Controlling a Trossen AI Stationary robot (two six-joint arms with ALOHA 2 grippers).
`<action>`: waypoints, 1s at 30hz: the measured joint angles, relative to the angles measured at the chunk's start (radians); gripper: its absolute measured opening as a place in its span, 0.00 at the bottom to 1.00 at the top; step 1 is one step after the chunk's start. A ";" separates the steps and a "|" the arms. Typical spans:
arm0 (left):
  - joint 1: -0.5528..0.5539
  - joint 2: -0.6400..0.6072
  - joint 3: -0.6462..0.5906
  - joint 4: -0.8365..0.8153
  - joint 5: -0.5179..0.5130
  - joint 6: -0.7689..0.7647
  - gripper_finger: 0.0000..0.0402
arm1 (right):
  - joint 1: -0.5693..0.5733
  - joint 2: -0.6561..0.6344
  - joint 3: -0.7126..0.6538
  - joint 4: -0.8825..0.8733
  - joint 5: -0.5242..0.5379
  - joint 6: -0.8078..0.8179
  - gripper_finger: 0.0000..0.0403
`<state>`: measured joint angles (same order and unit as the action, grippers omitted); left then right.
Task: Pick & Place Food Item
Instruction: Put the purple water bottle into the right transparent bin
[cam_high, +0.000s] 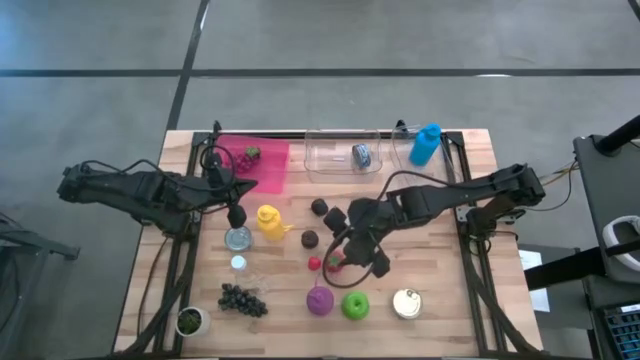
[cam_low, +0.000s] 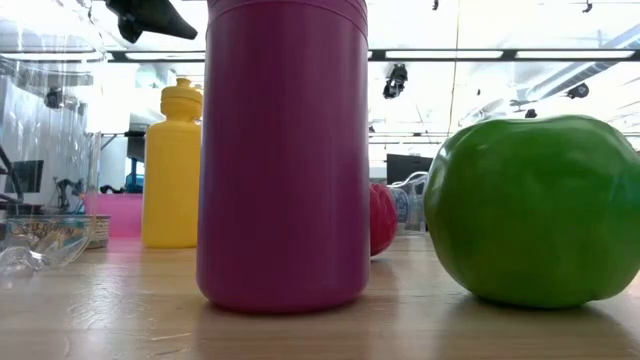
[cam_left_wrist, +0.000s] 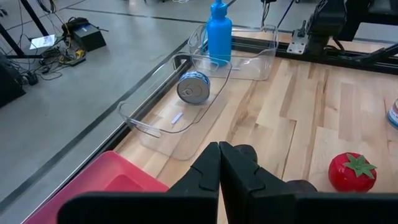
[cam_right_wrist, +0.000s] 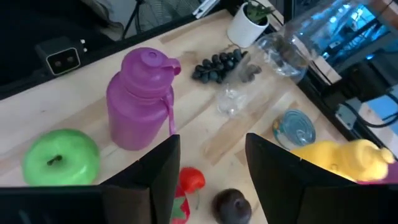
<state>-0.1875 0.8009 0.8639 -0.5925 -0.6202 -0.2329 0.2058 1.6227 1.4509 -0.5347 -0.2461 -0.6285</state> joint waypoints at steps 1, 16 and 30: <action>0.000 0.000 0.000 0.001 0.000 0.000 0.02 | 0.000 0.009 0.000 0.009 -0.001 0.000 0.43; 0.000 0.000 0.000 -0.013 0.000 -0.003 0.02 | 0.033 0.079 0.051 0.063 -0.032 0.058 0.39; 0.000 0.000 -0.001 -0.012 0.001 -0.003 0.02 | 0.075 0.112 0.052 0.150 -0.078 0.063 0.41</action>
<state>-0.1879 0.8013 0.8631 -0.6044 -0.6197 -0.2359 0.2812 1.7342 1.5031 -0.3843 -0.3244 -0.5653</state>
